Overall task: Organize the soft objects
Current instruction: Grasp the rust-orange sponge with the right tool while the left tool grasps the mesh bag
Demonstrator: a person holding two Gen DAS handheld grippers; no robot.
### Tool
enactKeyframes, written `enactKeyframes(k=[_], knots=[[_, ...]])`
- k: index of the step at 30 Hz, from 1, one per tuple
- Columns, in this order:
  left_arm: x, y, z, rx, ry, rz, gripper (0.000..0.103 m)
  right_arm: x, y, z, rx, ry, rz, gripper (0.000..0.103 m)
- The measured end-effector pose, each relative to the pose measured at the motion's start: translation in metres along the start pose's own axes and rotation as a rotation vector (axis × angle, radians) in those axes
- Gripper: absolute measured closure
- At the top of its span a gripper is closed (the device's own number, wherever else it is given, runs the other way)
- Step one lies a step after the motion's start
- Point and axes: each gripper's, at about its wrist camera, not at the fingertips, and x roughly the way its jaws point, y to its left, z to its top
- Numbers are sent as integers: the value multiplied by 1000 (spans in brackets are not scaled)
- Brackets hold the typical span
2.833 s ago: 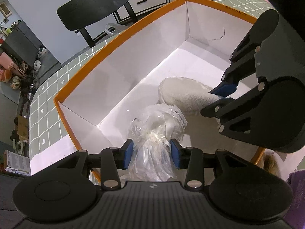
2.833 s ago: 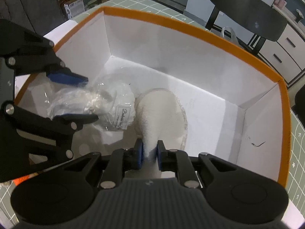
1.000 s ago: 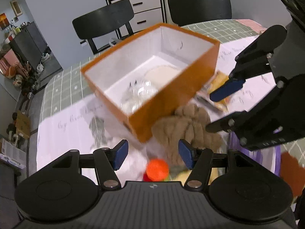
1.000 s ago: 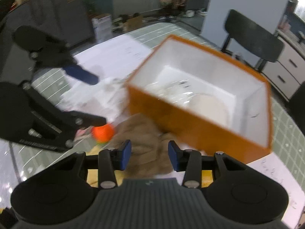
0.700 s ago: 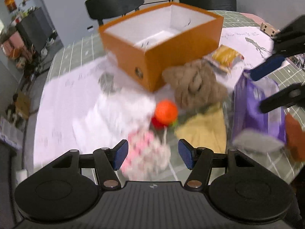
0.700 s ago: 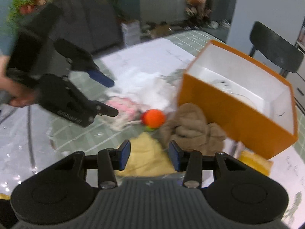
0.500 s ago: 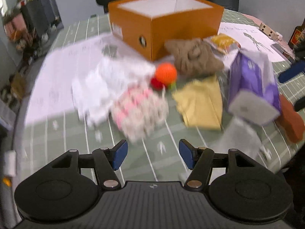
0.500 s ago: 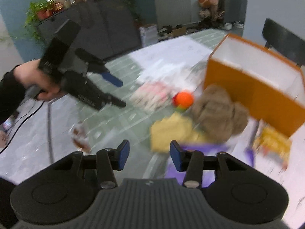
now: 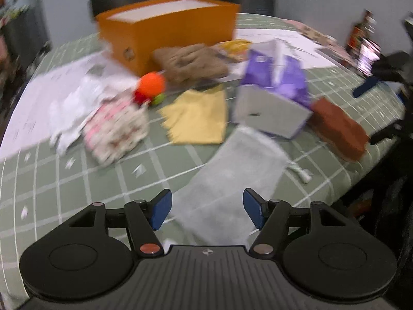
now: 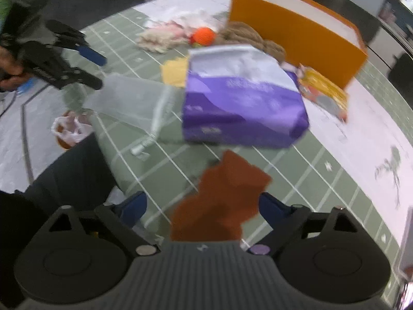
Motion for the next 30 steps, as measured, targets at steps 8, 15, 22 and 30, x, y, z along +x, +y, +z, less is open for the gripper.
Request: enactKeyframes(k=[8, 15, 22, 30], knots=[[33, -18, 8, 104, 43, -12, 21, 35, -6, -5, 103, 95, -18, 10], [47, -15, 9, 104, 86, -25, 20, 51, -6, -1, 126, 97, -32, 9], [59, -16, 18, 210, 123, -43, 15, 52, -6, 1, 118, 101, -43, 9], [71, 0, 37, 190, 178, -129, 26, 55, -7, -2, 114, 108, -44, 10]])
